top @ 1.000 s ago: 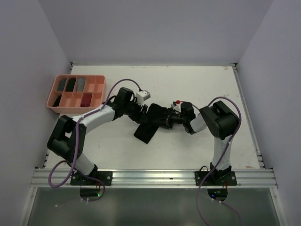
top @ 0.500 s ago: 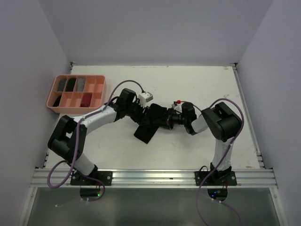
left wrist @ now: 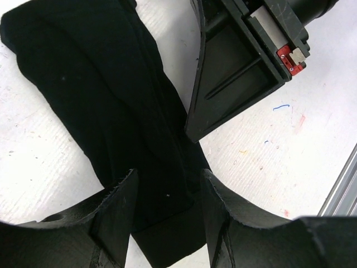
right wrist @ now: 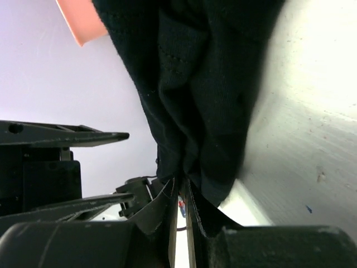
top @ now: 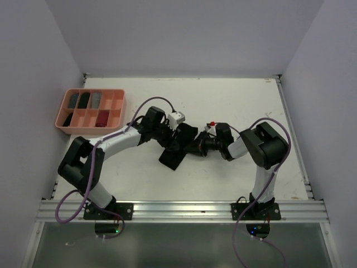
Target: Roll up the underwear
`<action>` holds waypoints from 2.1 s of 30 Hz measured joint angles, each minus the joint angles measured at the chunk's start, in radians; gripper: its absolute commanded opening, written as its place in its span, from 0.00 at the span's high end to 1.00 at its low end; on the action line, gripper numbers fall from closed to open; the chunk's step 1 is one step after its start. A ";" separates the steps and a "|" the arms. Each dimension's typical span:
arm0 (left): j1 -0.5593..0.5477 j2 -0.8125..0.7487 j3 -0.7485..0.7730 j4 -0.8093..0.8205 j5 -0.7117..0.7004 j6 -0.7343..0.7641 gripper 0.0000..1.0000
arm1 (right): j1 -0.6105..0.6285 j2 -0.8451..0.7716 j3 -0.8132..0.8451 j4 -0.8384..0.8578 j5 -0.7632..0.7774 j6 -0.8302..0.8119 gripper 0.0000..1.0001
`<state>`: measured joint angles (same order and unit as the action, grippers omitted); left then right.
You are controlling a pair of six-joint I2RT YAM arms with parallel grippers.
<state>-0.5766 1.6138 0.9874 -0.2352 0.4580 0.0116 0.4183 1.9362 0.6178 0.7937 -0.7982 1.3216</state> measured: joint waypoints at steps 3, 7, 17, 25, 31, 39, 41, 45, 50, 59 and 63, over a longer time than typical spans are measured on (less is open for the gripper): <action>-0.011 0.006 0.000 -0.004 -0.005 0.008 0.49 | 0.000 0.016 0.003 0.012 0.001 0.005 0.86; -0.018 0.024 0.000 -0.007 -0.010 0.008 0.53 | 0.000 0.055 0.010 0.043 0.006 0.011 0.86; -0.053 0.090 0.003 -0.041 -0.045 0.019 0.71 | 0.000 0.105 0.050 0.077 0.024 -0.005 0.85; -0.060 0.094 0.009 -0.047 -0.046 0.029 1.00 | 0.000 0.105 0.050 0.055 0.027 -0.052 0.87; -0.063 0.071 0.043 -0.056 -0.034 0.025 1.00 | 0.001 0.105 0.054 0.033 0.030 -0.085 0.88; -0.092 0.060 0.046 -0.058 0.014 0.024 1.00 | 0.001 0.105 0.056 0.028 0.030 -0.088 0.88; -0.101 0.060 0.035 -0.053 0.026 0.023 1.00 | 0.002 0.105 0.056 0.028 0.030 -0.088 0.88; -0.126 0.060 -0.022 -0.031 0.036 0.014 1.00 | 0.002 0.105 0.056 0.028 0.030 -0.088 0.88; -0.134 0.118 -0.051 0.008 0.046 -0.033 1.00 | 0.002 0.105 0.056 0.028 0.030 -0.088 0.88; -0.129 0.177 -0.024 0.081 0.092 -0.132 1.00 | 0.002 0.093 0.063 -0.009 0.026 -0.096 0.78; -0.106 0.164 -0.024 0.080 0.074 -0.150 1.00 | 0.002 0.087 0.092 -0.068 0.009 -0.103 0.68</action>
<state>-0.6827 1.7782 0.9630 -0.1555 0.5320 -0.1387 0.4198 2.0228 0.7094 0.7261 -0.7895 1.2190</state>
